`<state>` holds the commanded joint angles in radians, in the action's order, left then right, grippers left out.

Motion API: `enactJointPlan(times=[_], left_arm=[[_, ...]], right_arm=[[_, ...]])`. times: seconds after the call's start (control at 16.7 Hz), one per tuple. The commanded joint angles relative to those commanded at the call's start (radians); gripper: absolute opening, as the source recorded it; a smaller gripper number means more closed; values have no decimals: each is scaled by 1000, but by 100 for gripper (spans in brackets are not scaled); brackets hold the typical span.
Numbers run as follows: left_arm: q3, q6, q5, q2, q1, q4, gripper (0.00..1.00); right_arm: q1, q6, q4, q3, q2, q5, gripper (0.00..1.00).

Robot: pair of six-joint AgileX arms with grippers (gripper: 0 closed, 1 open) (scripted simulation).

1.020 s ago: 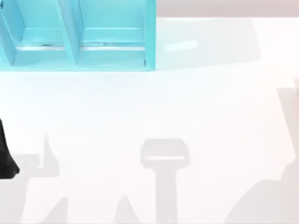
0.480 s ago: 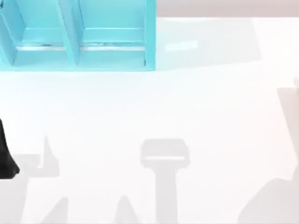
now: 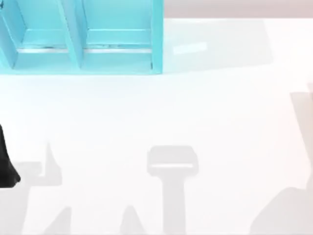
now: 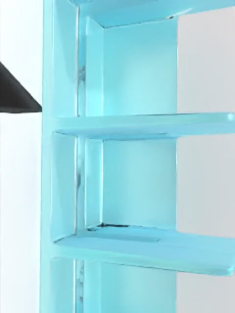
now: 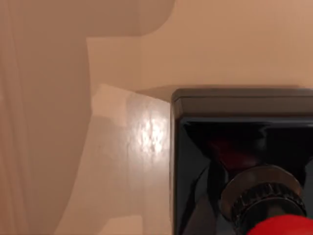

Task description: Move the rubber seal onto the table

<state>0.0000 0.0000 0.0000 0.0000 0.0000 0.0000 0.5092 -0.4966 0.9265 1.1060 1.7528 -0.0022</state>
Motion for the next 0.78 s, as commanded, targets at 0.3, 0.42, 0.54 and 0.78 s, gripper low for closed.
enactJointPlan(times=[0.3, 0.42, 0.54, 0.78], left_arm=[[0, 0, 0, 0, 0, 0, 100], [0, 0, 0, 0, 0, 0, 100], [0, 0, 0, 0, 0, 0, 100], [0, 0, 0, 0, 0, 0, 100]], right_arm=[[0, 0, 0, 0, 0, 0, 0], [0, 0, 0, 0, 0, 0, 0], [0, 0, 0, 0, 0, 0, 0], [-2, 3, 3, 2, -2, 0, 0]])
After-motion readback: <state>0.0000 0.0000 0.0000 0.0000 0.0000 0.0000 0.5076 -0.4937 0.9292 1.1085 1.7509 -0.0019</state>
